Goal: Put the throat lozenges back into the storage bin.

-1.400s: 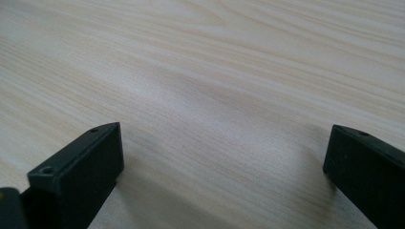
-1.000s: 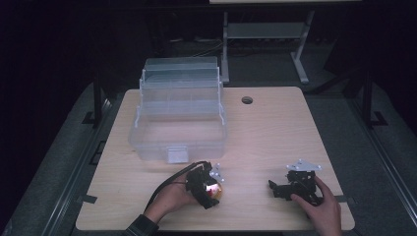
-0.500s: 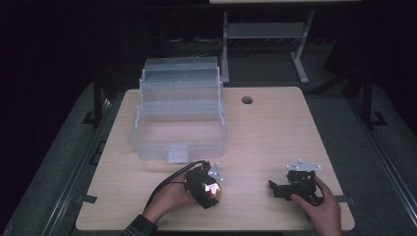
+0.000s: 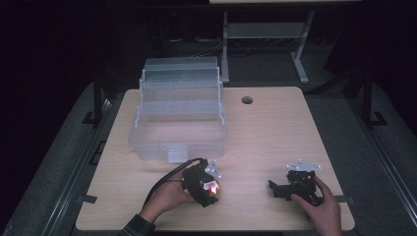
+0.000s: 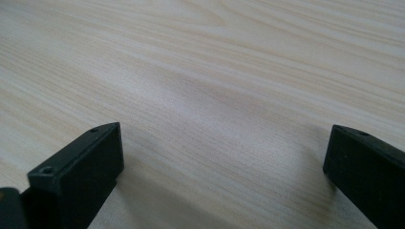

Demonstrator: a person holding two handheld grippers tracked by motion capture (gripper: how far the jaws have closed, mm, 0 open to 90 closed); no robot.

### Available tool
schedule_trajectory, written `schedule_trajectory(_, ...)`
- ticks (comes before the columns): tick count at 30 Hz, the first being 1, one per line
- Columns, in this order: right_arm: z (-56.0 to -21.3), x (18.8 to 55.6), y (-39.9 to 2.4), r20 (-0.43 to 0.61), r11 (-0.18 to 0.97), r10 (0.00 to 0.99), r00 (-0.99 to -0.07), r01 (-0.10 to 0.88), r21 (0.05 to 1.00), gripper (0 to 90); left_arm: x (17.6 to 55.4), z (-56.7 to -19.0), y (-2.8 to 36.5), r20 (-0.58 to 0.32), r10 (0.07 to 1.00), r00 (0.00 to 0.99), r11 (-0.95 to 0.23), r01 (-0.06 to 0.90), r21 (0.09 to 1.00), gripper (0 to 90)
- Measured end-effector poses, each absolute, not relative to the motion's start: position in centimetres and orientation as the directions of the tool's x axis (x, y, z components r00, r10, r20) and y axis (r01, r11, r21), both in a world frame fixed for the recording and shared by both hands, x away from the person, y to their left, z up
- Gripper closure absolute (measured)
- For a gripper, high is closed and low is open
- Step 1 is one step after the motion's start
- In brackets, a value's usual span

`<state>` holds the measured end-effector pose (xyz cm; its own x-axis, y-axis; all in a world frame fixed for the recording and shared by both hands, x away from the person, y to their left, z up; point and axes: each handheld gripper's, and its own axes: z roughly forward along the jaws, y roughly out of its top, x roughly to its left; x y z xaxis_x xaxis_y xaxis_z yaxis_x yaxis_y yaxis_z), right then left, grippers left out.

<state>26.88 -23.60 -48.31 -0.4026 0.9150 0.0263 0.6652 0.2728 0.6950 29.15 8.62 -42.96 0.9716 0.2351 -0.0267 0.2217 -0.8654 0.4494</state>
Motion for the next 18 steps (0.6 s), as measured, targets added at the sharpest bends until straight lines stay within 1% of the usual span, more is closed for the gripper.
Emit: schedule_trajectory(18,-48.3,26.9,-23.6,0.026,0.273,0.915,-0.403,0.665,0.695,0.0,29.6,-41.2,9.4,-0.029,0.258,0.966,-0.846,0.24,0.476,19.4)
